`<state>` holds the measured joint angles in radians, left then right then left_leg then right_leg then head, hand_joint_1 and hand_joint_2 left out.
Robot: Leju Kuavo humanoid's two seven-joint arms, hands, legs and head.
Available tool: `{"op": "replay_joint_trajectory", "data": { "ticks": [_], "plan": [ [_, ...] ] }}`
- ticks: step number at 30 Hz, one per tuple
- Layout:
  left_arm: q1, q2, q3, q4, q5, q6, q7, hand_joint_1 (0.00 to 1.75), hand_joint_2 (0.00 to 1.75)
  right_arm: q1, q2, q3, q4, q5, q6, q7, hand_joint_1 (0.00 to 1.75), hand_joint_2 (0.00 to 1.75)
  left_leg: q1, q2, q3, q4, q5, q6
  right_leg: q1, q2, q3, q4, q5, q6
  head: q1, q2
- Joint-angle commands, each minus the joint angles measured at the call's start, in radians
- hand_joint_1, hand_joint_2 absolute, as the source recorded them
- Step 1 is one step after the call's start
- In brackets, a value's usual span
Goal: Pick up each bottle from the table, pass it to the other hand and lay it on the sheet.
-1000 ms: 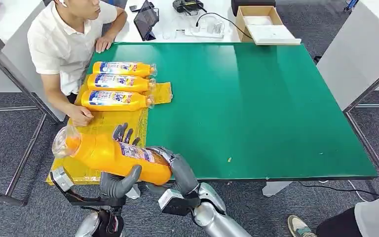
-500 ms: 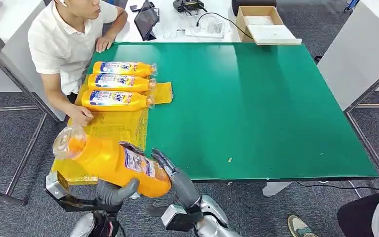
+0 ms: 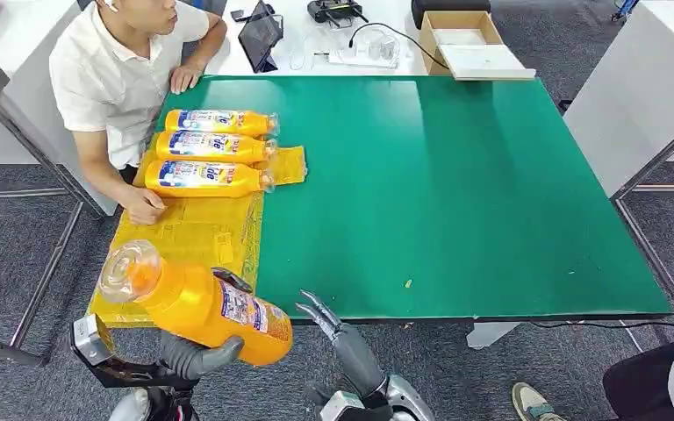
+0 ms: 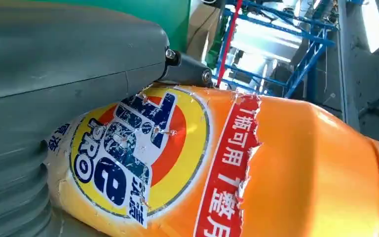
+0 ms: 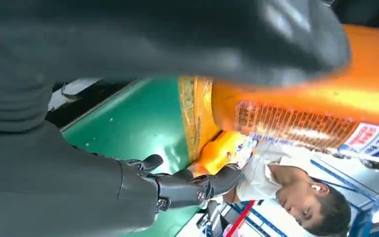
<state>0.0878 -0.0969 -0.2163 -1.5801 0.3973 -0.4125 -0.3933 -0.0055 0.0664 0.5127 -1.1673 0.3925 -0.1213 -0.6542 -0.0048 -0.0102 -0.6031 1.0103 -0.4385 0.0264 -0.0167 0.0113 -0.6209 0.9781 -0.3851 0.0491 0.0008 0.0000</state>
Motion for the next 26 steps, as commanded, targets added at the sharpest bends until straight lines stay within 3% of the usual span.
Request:
{"op": "replay_joint_trajectory", "data": {
  "ticks": [1,7,12,16,20,26],
  "plan": [
    [-0.089,0.072,0.037,0.095,-0.389,0.353,0.078,1.75,1.75,0.057,-0.001,-0.081,-0.072,0.002,-0.145,-0.037,0.00,0.00,0.001,-0.002,0.005,-0.001,-0.002,-0.002,0.001,-0.003,0.005,-0.001,-0.003,-0.002,0.000,0.000],
    [-0.142,0.113,0.106,0.161,-0.386,0.350,0.094,1.75,1.75,0.059,-0.020,-0.126,-0.080,0.012,-0.219,-0.035,0.00,0.00,0.001,-0.001,0.004,-0.002,-0.001,-0.002,0.001,-0.003,0.005,-0.001,-0.002,-0.002,0.000,0.000],
    [-0.232,0.148,0.082,0.267,-0.912,0.727,0.119,1.75,1.75,0.078,-0.008,-0.194,-0.108,0.020,-0.305,-0.044,0.00,0.00,0.001,-0.003,0.004,-0.001,-0.001,-0.002,0.001,-0.005,0.005,-0.001,-0.002,-0.002,0.000,0.000],
    [-0.330,0.148,0.077,0.408,-1.090,0.818,0.146,1.75,1.75,0.077,0.002,-0.205,-0.145,-0.012,-0.356,-0.044,0.00,0.00,0.001,-0.003,0.003,-0.001,0.000,-0.002,0.001,-0.004,0.004,-0.001,-0.001,-0.002,0.000,0.000],
    [-0.441,0.122,0.044,0.548,-1.123,0.808,0.153,1.75,1.75,0.064,0.016,-0.171,-0.169,-0.079,-0.400,-0.044,0.00,0.00,0.001,-0.004,0.004,0.000,0.000,-0.002,0.001,-0.006,0.005,0.000,-0.002,-0.002,0.000,0.000],
    [-0.602,0.121,-0.036,0.821,-1.393,0.955,0.281,1.75,1.75,0.037,0.025,-0.136,-0.111,-0.103,-0.409,-0.044,0.00,0.00,0.001,-0.003,0.004,-0.001,0.001,-0.001,0.001,-0.005,0.005,0.000,-0.001,-0.002,0.000,0.000]
  ]
}}
